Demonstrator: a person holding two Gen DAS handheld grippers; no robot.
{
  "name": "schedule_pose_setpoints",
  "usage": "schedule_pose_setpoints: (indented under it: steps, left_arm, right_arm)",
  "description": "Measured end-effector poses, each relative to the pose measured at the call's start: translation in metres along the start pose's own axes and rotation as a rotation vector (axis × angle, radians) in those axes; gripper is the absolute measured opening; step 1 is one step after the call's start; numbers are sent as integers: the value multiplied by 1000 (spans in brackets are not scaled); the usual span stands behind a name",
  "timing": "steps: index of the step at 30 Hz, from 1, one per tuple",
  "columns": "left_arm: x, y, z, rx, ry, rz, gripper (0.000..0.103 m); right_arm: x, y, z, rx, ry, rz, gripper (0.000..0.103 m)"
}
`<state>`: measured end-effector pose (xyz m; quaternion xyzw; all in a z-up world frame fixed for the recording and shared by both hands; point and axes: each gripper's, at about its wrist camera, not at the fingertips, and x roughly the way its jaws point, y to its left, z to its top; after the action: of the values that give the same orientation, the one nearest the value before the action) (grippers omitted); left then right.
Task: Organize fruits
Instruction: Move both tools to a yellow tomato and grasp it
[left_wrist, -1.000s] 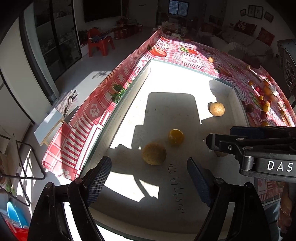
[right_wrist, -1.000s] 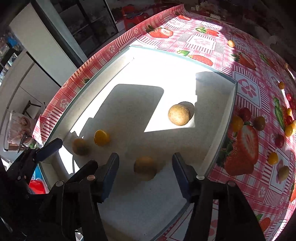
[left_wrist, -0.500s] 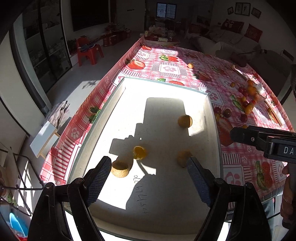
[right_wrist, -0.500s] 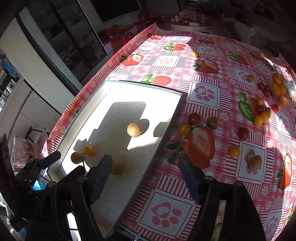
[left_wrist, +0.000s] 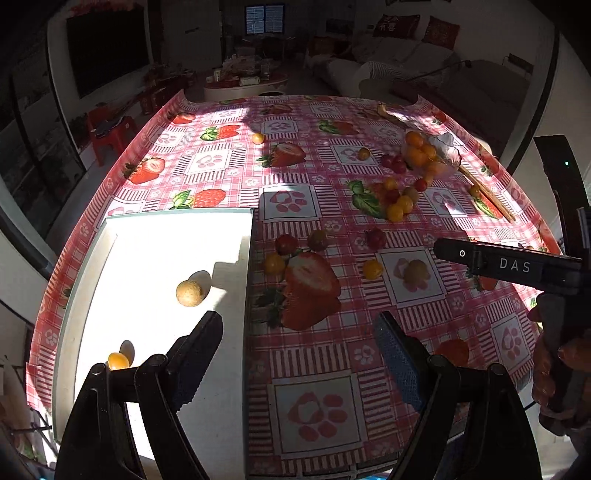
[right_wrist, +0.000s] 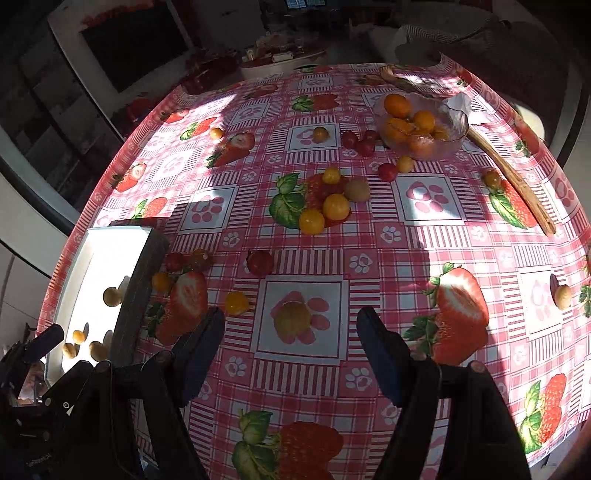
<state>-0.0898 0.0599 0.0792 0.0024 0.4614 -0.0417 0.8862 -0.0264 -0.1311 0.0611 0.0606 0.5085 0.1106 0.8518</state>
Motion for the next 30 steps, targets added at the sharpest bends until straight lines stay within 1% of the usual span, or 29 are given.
schedule_pose_setpoints:
  steps: [4, 7, 10, 14, 15, 16, 17, 22, 25, 26, 28, 29, 30]
  left_arm:
    - [26, -25, 7, 23, 11, 29, 85]
    - [47, -34, 11, 26, 41, 32, 85]
    - [64, -40, 16, 30, 59, 23, 85]
    - [78, -48, 22, 53, 63, 11, 84]
    - [81, -49, 24, 57, 63, 7, 81]
    - [85, -50, 25, 62, 70, 1, 73]
    - [89, -52, 26, 66, 83, -4, 71]
    - [103, -54, 30, 69, 98, -15, 71]
    - [105, -57, 33, 81, 88, -16, 70]
    - [106, -57, 33, 84, 86, -21, 65]
    - [106, -61, 35, 95, 83, -25, 60]
    - [106, -62, 35, 99, 80, -31, 56]
    - [106, -63, 35, 103, 79, -33, 55]
  right_arm:
    - [11, -28, 8, 35, 5, -35, 78]
    - [22, -40, 14, 48, 11, -42, 77]
    - [35, -44, 21, 33, 17, -50, 73]
    - [51, -41, 30, 5, 22, -47, 65]
    - [54, -39, 32, -3, 25, -45, 64]
    - [57, -37, 34, -14, 18, -51, 64]
    - [59, -34, 37, -30, 11, -57, 64]
    - [69, -26, 49, -63, -1, -56, 63]
    - [73, -24, 56, -67, -16, -52, 63]
    - [72, -24, 59, -66, -25, -49, 63]
    - [72, -24, 64, -65, -33, -45, 62]
    - [72, -23, 66, -65, -35, -42, 58]
    - [72, -23, 67, -65, -35, -38, 55]
